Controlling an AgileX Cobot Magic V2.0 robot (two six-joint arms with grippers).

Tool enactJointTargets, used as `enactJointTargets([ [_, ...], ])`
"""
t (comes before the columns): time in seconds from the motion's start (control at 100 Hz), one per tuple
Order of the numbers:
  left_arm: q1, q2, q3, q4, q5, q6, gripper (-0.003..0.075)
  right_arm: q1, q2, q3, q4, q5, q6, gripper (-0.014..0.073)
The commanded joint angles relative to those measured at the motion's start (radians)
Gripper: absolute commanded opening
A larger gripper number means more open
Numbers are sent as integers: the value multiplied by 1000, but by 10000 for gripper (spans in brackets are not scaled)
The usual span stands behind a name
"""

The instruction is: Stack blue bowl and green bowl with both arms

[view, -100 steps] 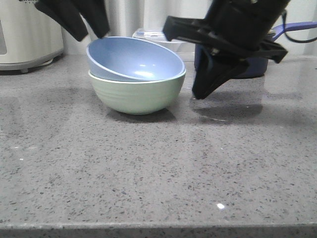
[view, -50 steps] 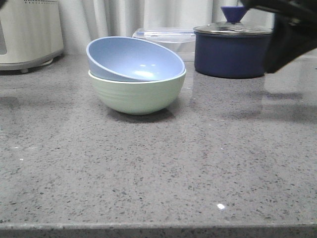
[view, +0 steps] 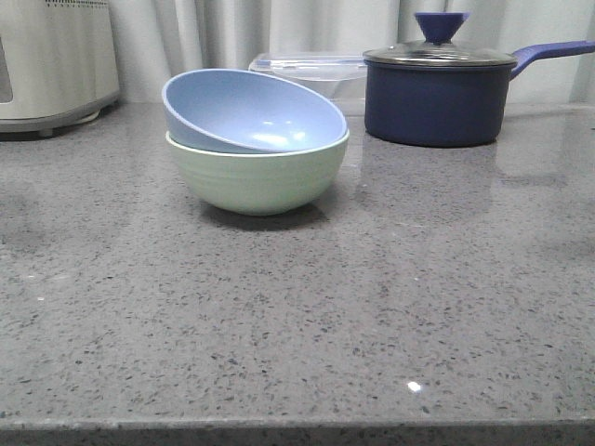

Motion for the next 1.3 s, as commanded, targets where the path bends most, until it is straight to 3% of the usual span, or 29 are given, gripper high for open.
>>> enactJointTargets([
  [0.0, 4, -76, 39, -3, -140, -9, -20, -8, -83, 12, -13, -91, -6, -72],
  [0.22, 4, -253, 237, -3, -288, -7, -20, -8, -263, 156, -14, -184, -6, -72],
  [0.61, 4, -505, 458, -2, -365, 0, -20, -8, -588, 355, -21, -252, -6, -72],
  [1.29, 4, -537, 493, -1, -365, 0, -20, -8, -654, 377, -21, -248, -6, -72],
])
